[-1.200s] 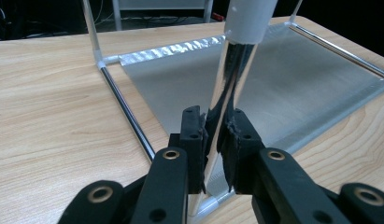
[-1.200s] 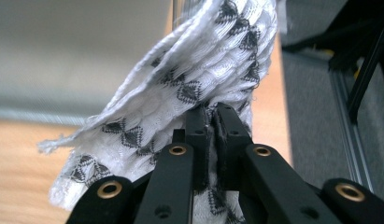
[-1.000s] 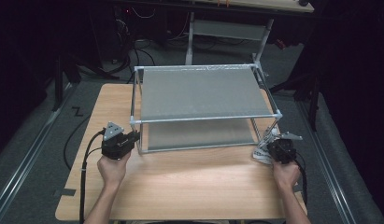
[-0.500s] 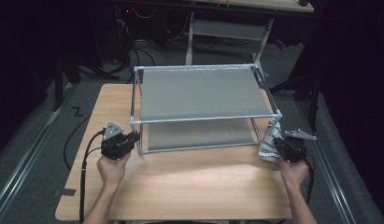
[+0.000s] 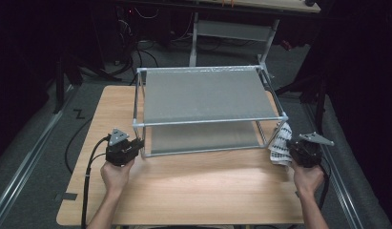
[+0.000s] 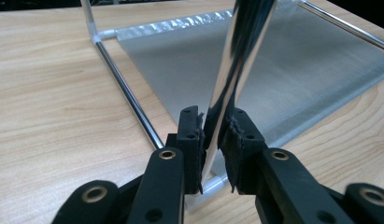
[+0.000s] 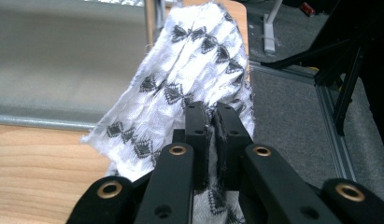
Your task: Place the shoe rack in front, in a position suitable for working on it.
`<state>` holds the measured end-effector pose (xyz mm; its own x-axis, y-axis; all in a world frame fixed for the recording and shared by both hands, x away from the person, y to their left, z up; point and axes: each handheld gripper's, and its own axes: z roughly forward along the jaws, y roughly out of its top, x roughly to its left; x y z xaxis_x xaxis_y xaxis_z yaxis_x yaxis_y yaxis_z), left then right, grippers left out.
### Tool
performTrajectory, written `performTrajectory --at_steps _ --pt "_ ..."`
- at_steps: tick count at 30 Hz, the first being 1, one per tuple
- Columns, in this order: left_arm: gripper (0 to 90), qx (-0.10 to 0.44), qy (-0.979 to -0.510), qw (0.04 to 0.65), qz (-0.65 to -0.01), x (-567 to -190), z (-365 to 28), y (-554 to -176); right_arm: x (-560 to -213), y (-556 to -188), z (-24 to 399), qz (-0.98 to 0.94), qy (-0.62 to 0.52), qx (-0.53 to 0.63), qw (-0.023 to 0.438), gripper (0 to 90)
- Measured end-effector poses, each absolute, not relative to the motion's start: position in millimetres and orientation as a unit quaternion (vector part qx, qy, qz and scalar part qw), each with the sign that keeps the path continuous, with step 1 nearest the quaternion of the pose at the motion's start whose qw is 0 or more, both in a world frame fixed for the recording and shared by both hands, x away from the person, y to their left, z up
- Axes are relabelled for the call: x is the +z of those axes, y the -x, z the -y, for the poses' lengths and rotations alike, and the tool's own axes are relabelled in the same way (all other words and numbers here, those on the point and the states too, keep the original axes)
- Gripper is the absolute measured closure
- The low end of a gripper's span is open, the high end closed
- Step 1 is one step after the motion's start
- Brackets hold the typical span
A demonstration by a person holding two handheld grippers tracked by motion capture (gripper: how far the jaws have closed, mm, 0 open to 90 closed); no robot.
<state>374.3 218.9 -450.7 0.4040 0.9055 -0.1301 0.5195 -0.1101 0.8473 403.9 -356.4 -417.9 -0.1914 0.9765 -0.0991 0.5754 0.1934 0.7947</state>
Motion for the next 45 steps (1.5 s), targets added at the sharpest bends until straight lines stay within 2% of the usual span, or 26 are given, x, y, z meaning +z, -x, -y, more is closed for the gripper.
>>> performTrajectory --at_steps 8,39,45 --pt "77.8 0.214 -0.713 0.439 -0.503 -456 -219 -375 -410 -395 361 -0.697 -0.548 0.324 0.330 85.6" --pt "78.9 0.218 -0.717 0.435 -0.498 -456 -219 -375 -315 -370 355 -0.687 -0.484 0.374 0.392 85.8" --pt "79.0 0.218 -0.718 0.435 -0.498 -456 -219 -375 -303 -374 344 -0.694 -0.472 0.383 0.387 85.8"
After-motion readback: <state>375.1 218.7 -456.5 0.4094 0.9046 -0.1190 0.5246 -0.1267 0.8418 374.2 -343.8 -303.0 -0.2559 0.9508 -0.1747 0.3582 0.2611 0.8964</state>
